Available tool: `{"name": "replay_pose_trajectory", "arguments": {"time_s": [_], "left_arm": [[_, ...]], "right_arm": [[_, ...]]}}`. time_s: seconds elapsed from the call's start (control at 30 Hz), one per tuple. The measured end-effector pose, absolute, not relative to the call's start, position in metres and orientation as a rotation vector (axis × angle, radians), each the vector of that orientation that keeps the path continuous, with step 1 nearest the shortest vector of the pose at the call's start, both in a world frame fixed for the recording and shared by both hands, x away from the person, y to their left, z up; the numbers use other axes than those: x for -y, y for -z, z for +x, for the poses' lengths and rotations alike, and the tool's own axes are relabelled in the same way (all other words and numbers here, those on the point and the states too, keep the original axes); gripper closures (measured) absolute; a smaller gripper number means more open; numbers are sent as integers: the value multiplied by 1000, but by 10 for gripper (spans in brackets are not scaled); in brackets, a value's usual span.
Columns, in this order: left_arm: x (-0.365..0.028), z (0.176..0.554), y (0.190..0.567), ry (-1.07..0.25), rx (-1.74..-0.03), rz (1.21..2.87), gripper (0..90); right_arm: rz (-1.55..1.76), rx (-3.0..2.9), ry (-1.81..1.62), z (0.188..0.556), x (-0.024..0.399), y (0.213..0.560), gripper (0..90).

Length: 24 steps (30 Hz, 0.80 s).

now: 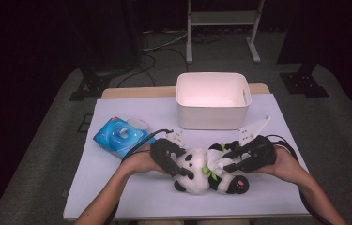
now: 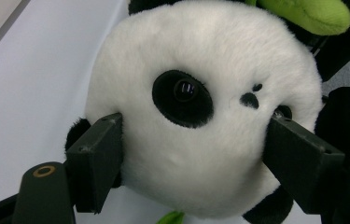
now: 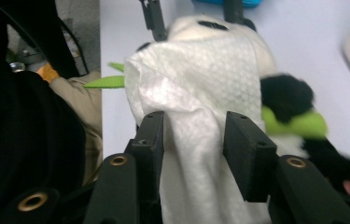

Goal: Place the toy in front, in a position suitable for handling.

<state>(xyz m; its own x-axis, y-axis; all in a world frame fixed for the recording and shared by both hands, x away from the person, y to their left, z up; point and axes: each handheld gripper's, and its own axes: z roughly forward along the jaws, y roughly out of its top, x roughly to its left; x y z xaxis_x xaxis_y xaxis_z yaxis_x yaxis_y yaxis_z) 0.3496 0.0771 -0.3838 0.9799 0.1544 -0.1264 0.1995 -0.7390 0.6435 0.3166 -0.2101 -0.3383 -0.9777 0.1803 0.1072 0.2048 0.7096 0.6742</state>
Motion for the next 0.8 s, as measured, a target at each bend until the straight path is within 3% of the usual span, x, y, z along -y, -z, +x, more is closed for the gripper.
{"name": "replay_pose_trajectory", "arguments": {"time_s": [0.17, 0.37, 0.8], "left_arm": [[-78, 350, 384, 82, -246, 2409, 224], [-78, 349, 385, 80, -249, 2407, 224], [-79, 352, 387, 80, -285, 2386, 222]], "right_arm": [[-279, 2874, 1099, 320, 188, 339, 532], [-225, 2889, 1056, 323, 165, 343, 564], [-210, 2904, 1099, 316, 178, 336, 800]]}}
